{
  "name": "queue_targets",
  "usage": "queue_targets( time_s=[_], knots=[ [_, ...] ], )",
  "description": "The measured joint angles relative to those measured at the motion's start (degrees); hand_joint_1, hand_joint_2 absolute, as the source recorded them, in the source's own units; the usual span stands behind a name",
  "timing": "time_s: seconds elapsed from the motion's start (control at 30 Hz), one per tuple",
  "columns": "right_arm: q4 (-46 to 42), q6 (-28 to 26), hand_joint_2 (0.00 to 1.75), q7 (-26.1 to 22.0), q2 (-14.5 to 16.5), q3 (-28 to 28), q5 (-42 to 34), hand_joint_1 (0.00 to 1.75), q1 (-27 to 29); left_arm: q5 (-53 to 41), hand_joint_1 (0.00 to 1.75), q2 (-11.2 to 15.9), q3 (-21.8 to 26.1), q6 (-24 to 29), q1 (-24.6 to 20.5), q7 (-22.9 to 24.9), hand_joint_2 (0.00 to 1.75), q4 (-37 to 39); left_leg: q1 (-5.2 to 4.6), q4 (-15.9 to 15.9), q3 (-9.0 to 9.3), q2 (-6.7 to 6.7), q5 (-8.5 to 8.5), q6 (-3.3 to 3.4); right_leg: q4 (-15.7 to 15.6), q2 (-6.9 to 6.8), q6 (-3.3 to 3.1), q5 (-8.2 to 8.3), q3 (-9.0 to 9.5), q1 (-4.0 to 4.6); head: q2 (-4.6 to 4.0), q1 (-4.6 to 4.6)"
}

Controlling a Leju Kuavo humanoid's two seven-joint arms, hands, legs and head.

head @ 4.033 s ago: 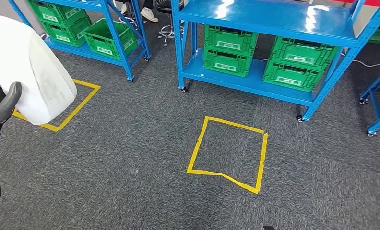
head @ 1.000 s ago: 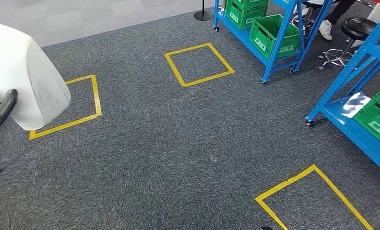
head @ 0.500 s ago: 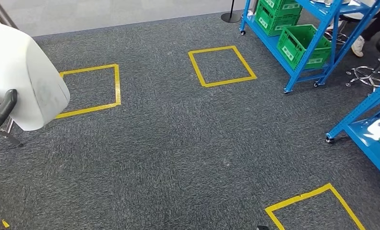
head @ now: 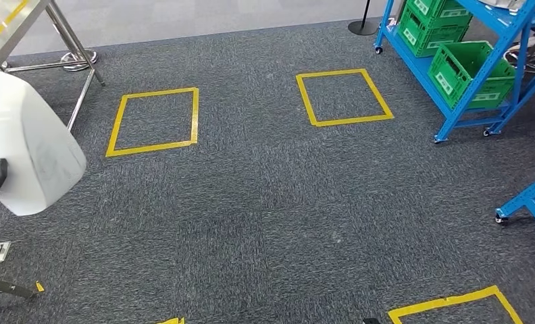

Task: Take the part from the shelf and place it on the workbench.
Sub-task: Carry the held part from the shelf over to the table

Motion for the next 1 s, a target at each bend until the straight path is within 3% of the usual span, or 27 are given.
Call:
queue_targets(
  time_s=[0.07,0.1,0.13,0.2,0.27,0.33,0.4,0.47,0.53,0.6,0.63,0.7,0.77,0.83,0.9,0.97,1.0],
  knots=[
    [0.00,-0.03,1.75,0.28,-0.15,0.04,0.07,0.00,0.14,-0.17,1.75,-0.04,0.85,0.01,1.41,0.39,1.75,-1.46,0.03,7.08,-3.26,1.22,-3.12,-0.18,0.00,-1.26,-0.29,-0.14,0.00,0.24,0.00,-0.07],
    [0.00,-0.07,1.75,0.41,-0.20,0.04,0.05,0.00,0.17,-0.34,1.75,-0.09,1.12,0.01,2.11,0.58,1.75,-2.00,0.05,9.00,-4.11,1.40,-3.56,-0.22,0.01,-1.87,-0.36,-0.20,0.01,0.32,0.00,-0.08],
    [0.00,-0.11,1.75,0.52,-0.23,0.04,-0.01,0.00,0.15,-0.60,1.75,-0.14,1.34,-0.05,2.60,0.75,1.75,-2.40,0.07,8.77,-3.88,1.55,-2.92,-0.20,0.02,-2.48,-0.38,-0.26,0.03,0.40,0.00,-0.08],
    [0.00,-0.19,1.75,0.68,-0.24,0.03,-0.25,0.00,0.07,-1.02,1.75,-0.20,1.65,-0.33,2.82,0.92,1.75,-2.86,0.06,2.39,-0.34,2.60,0.37,0.00,0.05,-3.69,-0.23,-0.45,0.21,0.55,0.01,-0.08],
    [0.00,-0.26,1.75,0.54,-0.24,0.02,-0.68,0.00,0.01,-1.21,1.75,-0.25,1.84,-0.72,2.22,0.95,1.75,-2.91,-0.30,-4.23,3.35,4.52,2.48,0.60,0.10,-4.77,0.17,-0.72,0.46,0.87,0.01,-0.06],
    [0.00,-0.35,1.75,0.14,-0.24,-0.04,-1.23,0.00,-0.08,-1.26,1.75,-0.31,1.88,-1.03,1.31,0.90,1.75,-2.65,-0.68,-5.93,4.13,4.92,2.69,1.31,0.08,-5.71,0.68,-0.81,0.61,1.06,0.00,-0.01],
    [0.00,-0.42,1.75,-0.21,-0.24,-0.18,-1.84,0.00,-0.25,-1.25,1.75,-0.35,1.86,-1.25,0.41,0.79,1.75,-2.29,-0.56,-6.25,4.04,3.78,3.09,1.97,0.13,-6.28,1.29,-0.95,0.72,0.96,0.00,0.02],
    [0.00,-0.51,1.75,-0.38,-0.19,-0.46,-2.49,0.00,-0.35,-1.22,1.75,-0.58,1.73,-1.40,-0.85,0.69,1.75,-1.82,-0.26,-6.73,4.16,2.85,3.48,2.72,2.34,-4.18,1.92,-2.45,-0.15,0.69,0.00,0.08],
    [0.00,-0.67,1.75,-0.26,-0.10,-0.84,-3.10,0.00,-0.25,-1.33,1.75,-1.41,1.34,-1.71,-2.53,0.60,1.75,-0.91,-0.14,-6.89,4.06,1.87,3.70,3.17,8.74,-1.16,2.27,-5.61,-3.25,0.41,0.00,0.19],
    [0.00,-0.86,1.75,0.06,-0.03,-1.36,-3.63,0.00,-0.05,-1.79,1.75,-2.63,0.51,-2.08,-4.33,0.47,1.75,0.74,-0.16,-6.77,3.73,0.60,3.81,3.28,15.24,-0.18,2.37,-7.76,-6.78,0.34,0.01,0.26],
    [0.00,-0.95,1.75,0.15,0.00,-1.63,-3.84,0.00,0.00,-2.10,1.75,-3.18,0.03,-2.17,-5.19,0.40,1.75,1.64,-0.17,-6.67,3.60,-0.06,3.86,3.26,16.15,-0.04,2.36,-7.46,-7.49,0.33,0.01,0.28],
    [0.00,-1.12,1.75,0.15,0.04,-1.99,-4.00,0.00,-0.01,-2.68,1.75,-4.17,-0.84,-2.17,-6.85,0.21,1.75,3.29,-0.12,-6.41,3.48,-1.24,3.93,3.09,11.63,0.46,2.18,-4.09,-5.65,0.25,0.01,0.31],
    [0.00,-1.35,1.75,-0.04,0.08,-2.24,-4.02,0.00,-0.10,-2.97,1.75,-4.98,-1.57,-2.16,-8.84,-0.06,1.75,4.94,-0.09,-6.06,3.19,-2.22,3.94,2.65,4.23,2.48,2.02,-0.90,-2.26,0.09,0.01,0.34],
    [0.00,-1.54,1.75,-0.31,0.22,-2.46,-4.00,0.00,-0.15,-3.02,1.75,-5.44,-2.15,-2.15,-10.59,-0.44,1.75,6.48,-0.08,-5.91,2.77,-3.14,4.10,1.87,0.99,3.70,1.86,-0.05,-0.82,0.11,0.01,0.34],
    [0.00,-1.62,1.75,-0.67,0.41,-2.68,-3.98,0.00,-0.06,-2.98,1.75,-5.43,-2.53,-2.28,-11.68,-1.13,1.75,8.14,0.03,-6.10,2.49,-3.78,4.39,1.03,0.70,2.80,1.28,0.25,-0.73,0.22,0.00,0.33],
    [0.00,-1.63,1.75,-1.09,0.55,-2.87,-3.95,0.00,0.06,-2.80,1.75,-5.04,-2.78,-2.72,-12.67,-2.14,1.75,10.03,-0.04,-4.78,1.67,-2.02,3.52,0.55,0.31,1.81,0.46,0.62,-0.66,0.15,0.00,0.26],
    [0.00,-1.61,1.75,-1.19,0.61,-2.93,-3.94,0.00,0.13,-2.67,1.75,-4.85,-2.86,-3.01,-13.15,-2.69,1.75,10.90,-0.11,-2.55,0.62,-0.65,2.19,0.42,0.14,1.24,0.13,0.73,-0.63,0.12,0.01,0.20]
  ],
)
